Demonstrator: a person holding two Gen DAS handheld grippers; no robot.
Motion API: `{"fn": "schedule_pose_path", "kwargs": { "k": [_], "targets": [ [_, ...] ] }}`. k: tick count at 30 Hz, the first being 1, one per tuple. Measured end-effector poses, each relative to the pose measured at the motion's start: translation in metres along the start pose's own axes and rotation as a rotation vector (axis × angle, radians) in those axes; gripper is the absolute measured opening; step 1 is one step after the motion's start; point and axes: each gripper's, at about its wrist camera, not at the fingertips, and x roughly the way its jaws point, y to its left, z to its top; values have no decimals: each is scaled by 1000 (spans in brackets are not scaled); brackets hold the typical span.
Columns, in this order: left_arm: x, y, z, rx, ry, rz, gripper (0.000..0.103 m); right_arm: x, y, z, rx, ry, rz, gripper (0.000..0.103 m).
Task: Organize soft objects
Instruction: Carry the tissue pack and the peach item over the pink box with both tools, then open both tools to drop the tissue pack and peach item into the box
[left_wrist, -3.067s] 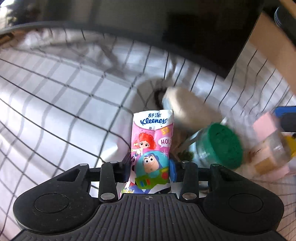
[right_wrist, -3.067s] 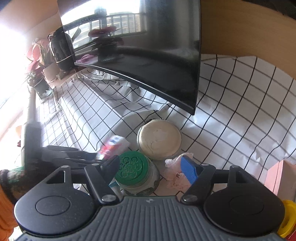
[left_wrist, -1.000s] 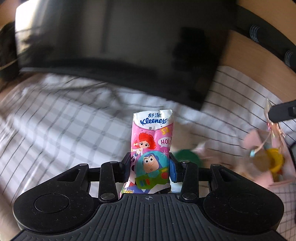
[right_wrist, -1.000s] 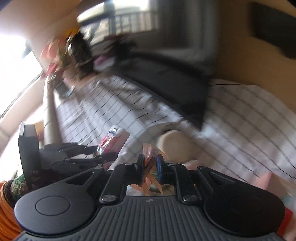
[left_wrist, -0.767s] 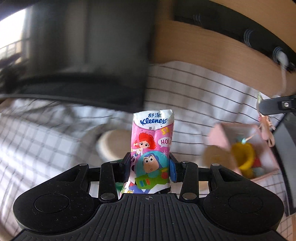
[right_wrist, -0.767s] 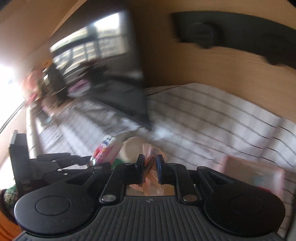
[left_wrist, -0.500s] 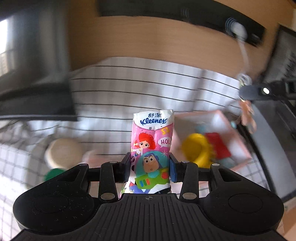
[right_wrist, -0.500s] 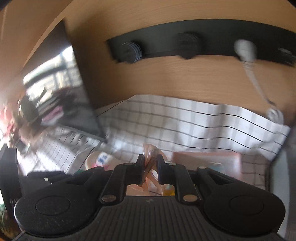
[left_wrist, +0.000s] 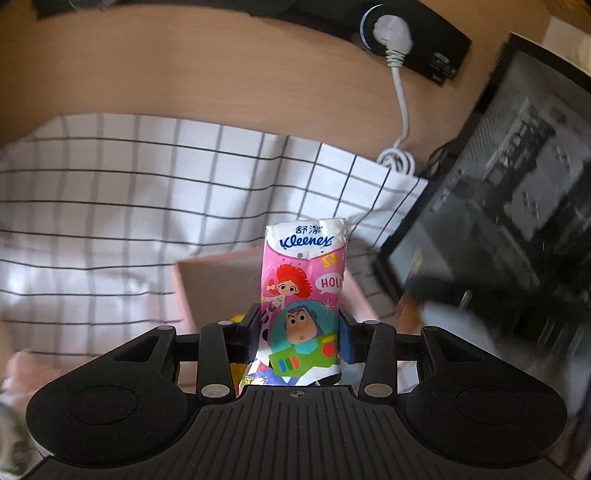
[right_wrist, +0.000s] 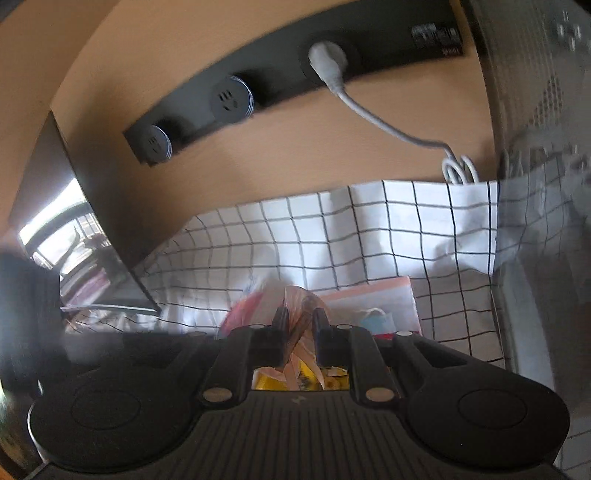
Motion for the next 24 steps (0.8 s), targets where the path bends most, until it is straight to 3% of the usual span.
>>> {"fn": "schedule_pose_path", "kwargs": {
  "k": [7,9,11,12,15,18,24],
  "targets": [
    [67,-3,37,-104,94,-57,49,40,-9,-43,-75,54,-61,15],
    [97,-6,35,-110,164,-29,50,46,-9,-57,-92,72,-69,31],
    [129,-18,24,-14,265,69,50,44,-9,-67,-101,76,-70,46],
    [139,-23,18,33,292,107,51,43,-10,-71,-103,74,-74,48],
    [148,-37,6,136,257,194,55,39,-10,-79,-112,80,-71,53],
    [137,-37,9,126,202,219,52,36,-9,-82,-110,84,-79,55],
    [62,-16,20,5,-19,-12,50,25,-2,-83,-109,69,-98,57]
  ]
}}
